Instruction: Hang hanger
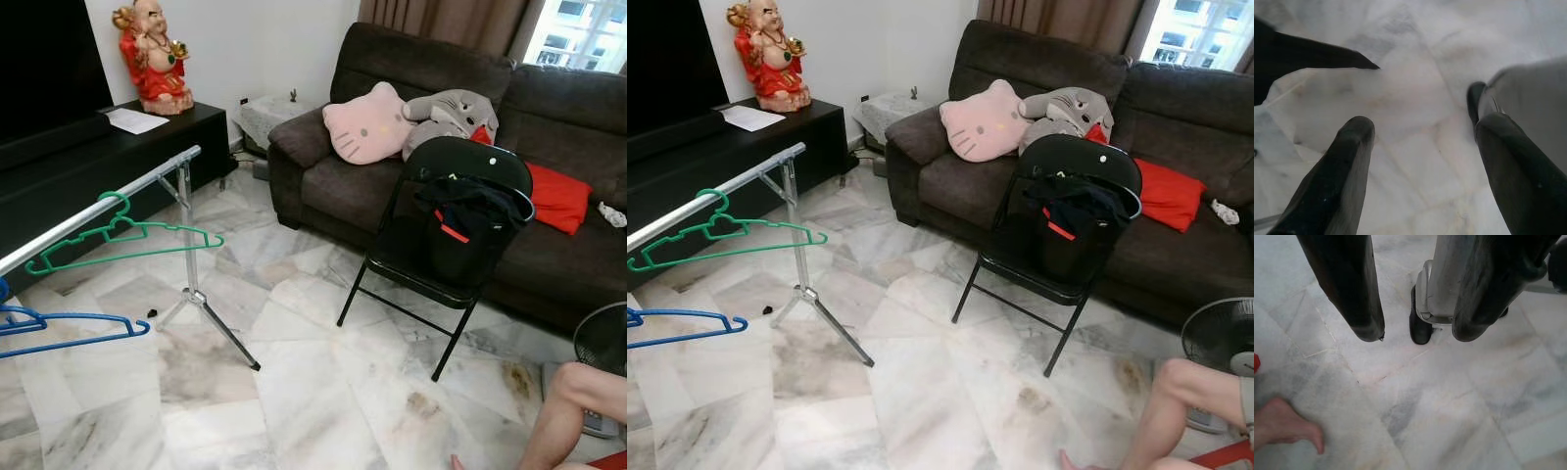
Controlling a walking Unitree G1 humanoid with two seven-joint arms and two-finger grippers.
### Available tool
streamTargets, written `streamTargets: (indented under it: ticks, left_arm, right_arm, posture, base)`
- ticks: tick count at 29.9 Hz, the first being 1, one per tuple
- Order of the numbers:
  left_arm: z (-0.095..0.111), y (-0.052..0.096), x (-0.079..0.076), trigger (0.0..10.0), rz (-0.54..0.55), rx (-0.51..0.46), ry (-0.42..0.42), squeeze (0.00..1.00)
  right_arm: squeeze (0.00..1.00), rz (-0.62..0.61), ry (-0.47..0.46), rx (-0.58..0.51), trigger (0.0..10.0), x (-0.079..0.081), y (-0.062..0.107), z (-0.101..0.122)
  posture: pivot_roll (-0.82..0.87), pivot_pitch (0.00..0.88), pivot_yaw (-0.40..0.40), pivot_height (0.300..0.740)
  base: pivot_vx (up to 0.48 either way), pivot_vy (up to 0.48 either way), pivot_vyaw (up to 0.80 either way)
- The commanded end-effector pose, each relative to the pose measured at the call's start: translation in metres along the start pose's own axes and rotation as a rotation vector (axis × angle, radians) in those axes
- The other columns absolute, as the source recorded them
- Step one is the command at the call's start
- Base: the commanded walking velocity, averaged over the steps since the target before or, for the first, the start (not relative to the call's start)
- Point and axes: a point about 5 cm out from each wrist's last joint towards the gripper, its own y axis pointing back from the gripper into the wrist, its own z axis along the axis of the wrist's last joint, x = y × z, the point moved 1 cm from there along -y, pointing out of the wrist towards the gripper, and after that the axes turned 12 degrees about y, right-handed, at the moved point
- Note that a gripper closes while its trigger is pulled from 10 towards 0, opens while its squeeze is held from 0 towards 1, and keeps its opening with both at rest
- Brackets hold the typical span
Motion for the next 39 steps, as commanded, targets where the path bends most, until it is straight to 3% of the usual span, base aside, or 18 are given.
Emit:
streamTargets:
  ticks: [1, 3, 7, 9, 11, 13, 21, 23, 26, 30, 33, 39]
  left_arm:
    - [0.051, -0.009, 0.009, 10.0, 0.026, -0.157, 0.003, 0.00]
    - [0.091, -0.011, 0.019, 10.0, 0.093, -0.285, 0.003, 0.00]
    - [0.108, -0.008, 0.028, 10.0, 0.182, -0.386, -0.030, 0.00]
    - [0.114, -0.007, 0.028, 10.0, 0.176, -0.419, -0.001, 0.00]
    - [0.118, -0.007, 0.027, 10.0, 0.153, -0.436, 0.023, 0.00]
    - [0.125, -0.006, 0.013, 10.0, 0.006, -0.468, 0.022, 0.00]
    - [0.128, 0.001, 0.010, 10.0, -0.143, -0.541, 0.057, 0.00]
    - [0.128, 0.002, 0.009, 10.0, -0.166, -0.543, 0.057, 0.00]
    - [0.110, 0.000, 0.000, 10.0, -0.250, -0.458, 0.000, 0.00]
    - [0.081, -0.006, 0.000, 10.0, -0.198, -0.304, 0.039, 0.00]
    - [0.070, -0.007, -0.002, 10.0, -0.176, -0.246, 0.034, 0.00]
    - [0.066, -0.009, -0.011, 10.0, -0.178, -0.206, 0.052, 0.00]
  right_arm:
    - [0.00, -0.001, 0.006, -0.010, 10.0, -0.001, 0.000, 0.003]
    - [0.00, -0.002, 0.018, -0.010, 10.0, -0.002, 0.000, 0.004]
    - [0.00, -0.004, 0.022, -0.011, 10.0, -0.003, 0.000, 0.004]
    - [0.00, -0.006, 0.023, -0.011, 10.0, -0.003, 0.000, 0.004]
    - [0.00, -0.008, 0.023, -0.011, 10.0, -0.003, 0.000, 0.004]
    - [0.00, -0.008, 0.027, -0.010, 10.0, -0.004, 0.000, 0.004]
    - [0.00, -0.013, 0.029, -0.010, 10.0, -0.007, 0.001, 0.003]
    - [0.00, -0.014, 0.029, -0.011, 10.0, -0.007, 0.001, 0.003]
    - [0.00, -0.015, 0.031, -0.010, 10.0, -0.009, 0.001, 0.003]
    - [0.00, -0.014, 0.029, -0.012, 10.0, -0.009, 0.001, 0.002]
    - [0.00, -0.016, 0.025, -0.014, 10.0, -0.009, 0.001, 0.002]
    - [0.00, -0.019, 0.016, -0.019, 10.0, -0.008, 0.001, 0.003]
  posture:
    - [0.10, 0.000, -0.019, 0.740]
    - [0.10, 0.000, -0.023, 0.740]
    - [0.10, 0.000, -0.024, 0.740]
    - [0.09, 0.000, -0.024, 0.740]
    - [0.09, 0.000, -0.025, 0.740]
    - [0.10, 0.000, -0.030, 0.740]
    - [0.10, 0.000, -0.034, 0.740]
    - [0.10, 0.000, -0.035, 0.740]
    - [0.11, 0.000, -0.041, 0.740]
    - [0.09, 0.000, -0.037, 0.740]
    - [0.09, 0.000, -0.036, 0.740]
    - [0.09, 0.000, -0.034, 0.740]
  base:
    - [0.000, 0.000, 0.00]
    - [0.000, 0.000, 0.00]
    - [0.000, 0.000, 0.00]
    - [0.000, 0.000, 0.00]
    - [0.000, 0.000, 0.00]
    - [0.000, 0.000, 0.00]
    - [0.000, 0.000, 0.00]
    - [0.000, 0.000, 0.00]
    - [0.000, 0.000, 0.00]
    - [0.000, 0.000, 0.00]
    - [0.000, 0.000, 0.00]
    - [0.000, 0.000, 0.00]
